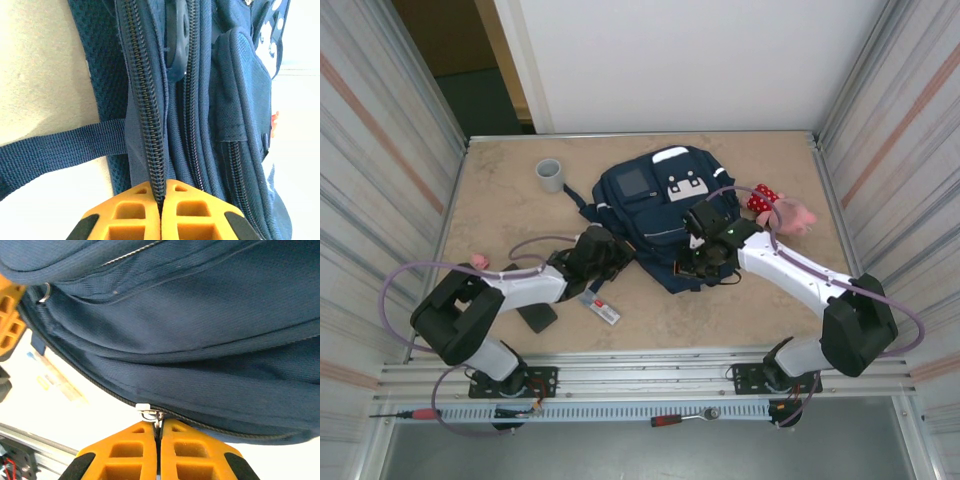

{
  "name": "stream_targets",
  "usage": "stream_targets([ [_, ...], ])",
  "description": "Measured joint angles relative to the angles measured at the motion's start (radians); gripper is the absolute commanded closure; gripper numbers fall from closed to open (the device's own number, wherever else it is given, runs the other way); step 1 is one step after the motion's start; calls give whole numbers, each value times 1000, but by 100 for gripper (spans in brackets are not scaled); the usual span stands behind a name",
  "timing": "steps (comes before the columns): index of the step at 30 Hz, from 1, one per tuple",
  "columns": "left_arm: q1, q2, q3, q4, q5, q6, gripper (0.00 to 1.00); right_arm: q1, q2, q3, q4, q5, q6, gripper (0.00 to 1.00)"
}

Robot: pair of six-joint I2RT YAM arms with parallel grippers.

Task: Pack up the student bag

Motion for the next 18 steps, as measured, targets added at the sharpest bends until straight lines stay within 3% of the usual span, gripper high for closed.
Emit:
stream_targets([
  [6, 100, -19, 6, -72, 46, 98, 100, -66, -21, -2, -35, -29, -34, 100],
  [12, 226, -19, 69, -179, 82, 223, 100, 23, -19, -22, 62, -84, -6, 100],
  [18, 288, -22, 150, -267, 88, 311, 60, 82, 43, -11, 145, -98, 34, 100],
])
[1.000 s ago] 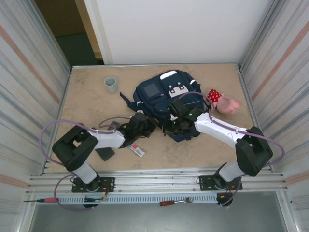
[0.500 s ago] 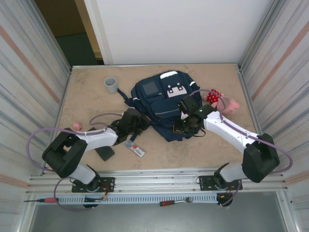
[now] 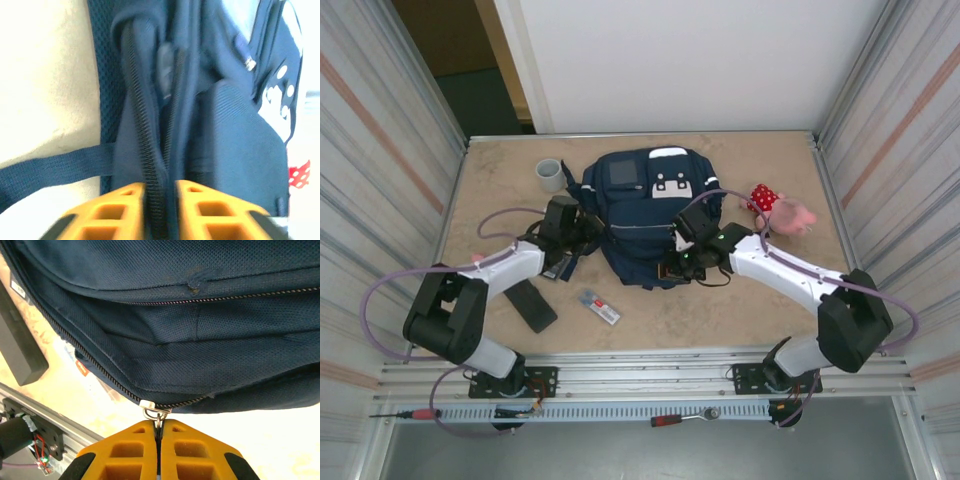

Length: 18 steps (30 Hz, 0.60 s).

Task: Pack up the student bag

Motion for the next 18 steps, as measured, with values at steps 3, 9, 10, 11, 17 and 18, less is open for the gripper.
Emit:
stream_targets([
  [3, 8, -50, -4, -31, 5, 5, 51, 10, 27, 10, 17, -3, 16, 100],
  [9, -126, -289, -111, -90, -28, -72, 48, 18, 62, 46, 25, -5, 23, 100],
  [10, -163, -307, -123, -93, -34, -93, 47, 18, 66, 49, 24, -6, 23, 100],
  [11, -192, -311, -132, -92, -35, -113, 47, 18, 69, 49, 24, -8, 23, 100],
  [17, -292, -179, -151, -54, -34, -213, 46, 18, 73, 49, 24, -25, 22, 100],
  [18, -299, -145, -150, -43, -33, -222, 48, 18, 73, 49, 24, -26, 22, 100],
])
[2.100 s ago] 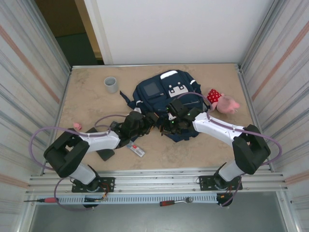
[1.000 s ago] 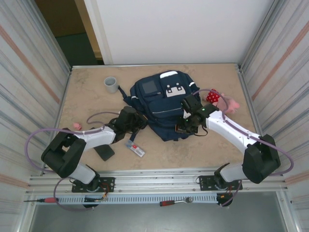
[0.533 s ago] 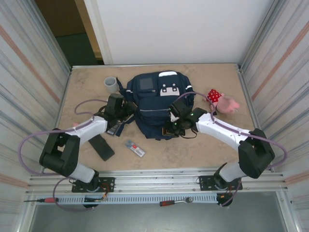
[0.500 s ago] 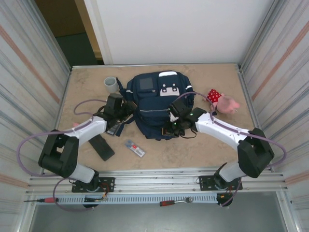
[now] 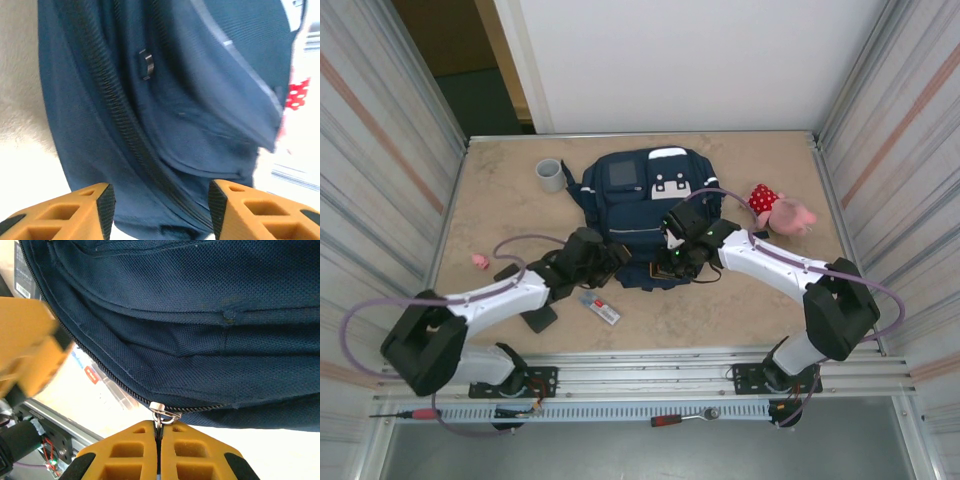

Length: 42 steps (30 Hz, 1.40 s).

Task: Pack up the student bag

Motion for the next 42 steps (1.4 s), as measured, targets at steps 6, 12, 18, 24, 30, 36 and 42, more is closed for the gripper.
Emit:
stream_targets([
  [6, -5, 90, 18, 40, 2, -38, 100, -3, -3, -1, 0, 0, -4, 100],
  [12, 13, 42, 19, 10, 9, -19, 100, -86, -48, -25, -53, 6, -51, 100],
  [18, 88, -48, 19, -46, 34, 34, 100, -214, -83, -28, -138, 38, -136, 100],
  [24, 136, -87, 19, -120, 69, 84, 100, -290, -83, -45, -145, 66, -195, 100],
  [30, 195, -174, 8, -192, 108, 128, 100, -388, -75, -81, -78, 55, -237, 100],
  [36, 266, -222, 7, -233, 176, 188, 100, -473, 3, -81, 34, 22, -269, 100],
  [42, 271, -224, 7, -249, 240, 235, 100, -546, 116, -66, 135, -15, -274, 100],
])
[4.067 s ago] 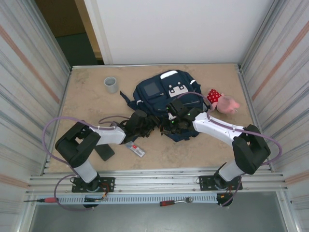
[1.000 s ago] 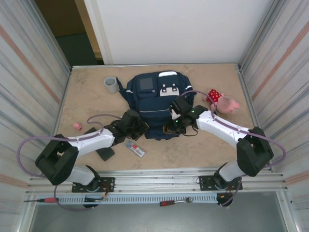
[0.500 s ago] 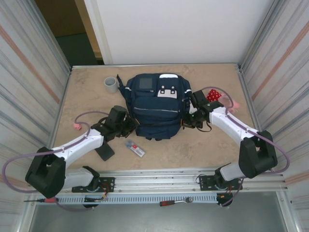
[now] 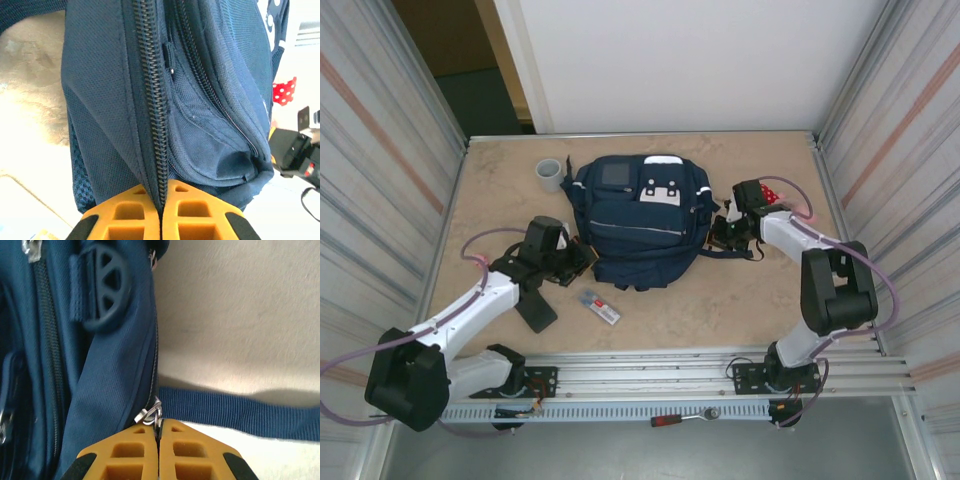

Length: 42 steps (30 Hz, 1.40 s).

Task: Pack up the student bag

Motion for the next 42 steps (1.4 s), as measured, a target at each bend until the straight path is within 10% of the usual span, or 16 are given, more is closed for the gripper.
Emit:
stream_targets([
  [7, 8, 0, 1, -18, 64, 71, 98, -32, 93, 14, 101, -44, -18, 100],
  [11, 12, -4, 11, -44, 66, 109, 64, -32, 79, 14, 133, -57, -30, 100],
  [16, 13, -19, 74, -67, 31, 227, 49, 14, -16, -1, 135, -10, -54, 100],
  [31, -316, 389, 449, 58, 51, 1159, 17, 122, -150, 6, -17, -30, -120, 100],
  [37, -348, 583, 542, 77, 44, 1295, 39, 118, -163, 15, -32, -58, -122, 100],
  [42, -346, 637, 548, 84, 31, 1342, 93, 96, -165, 15, -47, -94, -122, 100],
])
